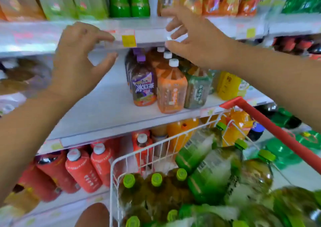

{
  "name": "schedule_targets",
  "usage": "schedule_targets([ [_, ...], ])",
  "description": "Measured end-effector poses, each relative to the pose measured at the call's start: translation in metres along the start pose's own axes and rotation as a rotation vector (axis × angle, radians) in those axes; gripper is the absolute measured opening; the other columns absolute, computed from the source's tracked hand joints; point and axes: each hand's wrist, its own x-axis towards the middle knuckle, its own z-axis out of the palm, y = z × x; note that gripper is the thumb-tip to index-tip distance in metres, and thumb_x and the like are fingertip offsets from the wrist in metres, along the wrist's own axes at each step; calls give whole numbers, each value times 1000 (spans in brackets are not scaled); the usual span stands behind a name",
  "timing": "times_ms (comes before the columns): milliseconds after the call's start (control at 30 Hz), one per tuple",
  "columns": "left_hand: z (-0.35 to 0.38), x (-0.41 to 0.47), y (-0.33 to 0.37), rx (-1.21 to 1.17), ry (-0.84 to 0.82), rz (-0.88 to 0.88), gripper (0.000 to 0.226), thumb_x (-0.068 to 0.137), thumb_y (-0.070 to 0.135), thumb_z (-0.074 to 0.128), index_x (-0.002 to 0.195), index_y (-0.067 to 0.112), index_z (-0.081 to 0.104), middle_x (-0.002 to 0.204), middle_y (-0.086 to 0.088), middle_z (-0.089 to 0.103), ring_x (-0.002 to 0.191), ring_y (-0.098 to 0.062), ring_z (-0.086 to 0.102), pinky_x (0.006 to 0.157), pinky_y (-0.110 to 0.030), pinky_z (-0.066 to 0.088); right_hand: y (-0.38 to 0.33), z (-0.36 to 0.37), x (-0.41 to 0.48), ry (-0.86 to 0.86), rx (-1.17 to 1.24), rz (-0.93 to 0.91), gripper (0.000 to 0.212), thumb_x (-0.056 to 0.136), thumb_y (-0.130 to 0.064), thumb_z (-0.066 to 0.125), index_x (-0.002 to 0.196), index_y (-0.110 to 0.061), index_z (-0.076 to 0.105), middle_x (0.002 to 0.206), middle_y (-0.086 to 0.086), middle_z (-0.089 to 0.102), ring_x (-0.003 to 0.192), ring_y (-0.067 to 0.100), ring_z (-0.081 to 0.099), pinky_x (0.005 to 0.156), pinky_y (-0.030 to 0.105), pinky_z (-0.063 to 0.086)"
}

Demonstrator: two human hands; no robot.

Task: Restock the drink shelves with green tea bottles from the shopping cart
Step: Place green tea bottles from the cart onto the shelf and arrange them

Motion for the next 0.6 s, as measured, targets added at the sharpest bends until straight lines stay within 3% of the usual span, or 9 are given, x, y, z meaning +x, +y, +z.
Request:
schedule_targets([
  [67,11,-40,35,-203,-178,-41,30,92,32,61,115,13,64,106,19,50,96,-20,57,83,-26,49,7,3,-46,-191,19,78,57,93,-36,58,143,-29,32,124,-7,52,106,7,53,88,20,44],
  [133,19,-78,66,-382,-389,-93,31,88,40,59,113,22,65,111,15,56,99,-10,59,82,-31,51,13,5,-88,-376,56,156,49,89,-35,62,135,-30,43,116,-10,59,103,3,57,86,16,46],
  [200,23,-113,94,-537,-620,-124,32,86,50,59,110,31,66,116,13,61,109,-6,59,88,-24,49,18,6,-126,-529,109,240,38,87,-36,64,123,-32,54,109,-14,64,97,-1,60,81,13,46],
  [267,22,-139,119,-652,-844,-110,41,84,64,58,116,39,64,122,19,60,117,-1,55,94,-12,42,20,8,-159,-653,180,305,33,85,-40,64,117,-35,59,105,-15,67,95,-1,62,80,18,49],
  [400,16,-163,155,-864,-1230,-73,64,72,81,55,130,54,48,134,34,45,127,9,44,102,-11,35,16,10,-197,-857,263,362,37,79,-49,59,115,-38,61,102,-17,69,94,0,63,84,23,48],
  [467,18,-167,166,-895,-1347,-61,78,61,86,58,132,60,40,133,39,39,126,11,43,104,-18,37,17,9,-208,-930,305,396,34,79,-49,59,112,-41,61,103,-18,68,93,-2,62,84,20,48],
  [600,30,-181,177,-867,-1366,-79,87,51,86,66,128,71,29,126,50,29,127,9,41,102,-22,41,17,5,-221,-1099,290,421,31,86,-43,62,115,-46,55,106,-25,64,96,-10,60,85,13,47],
])
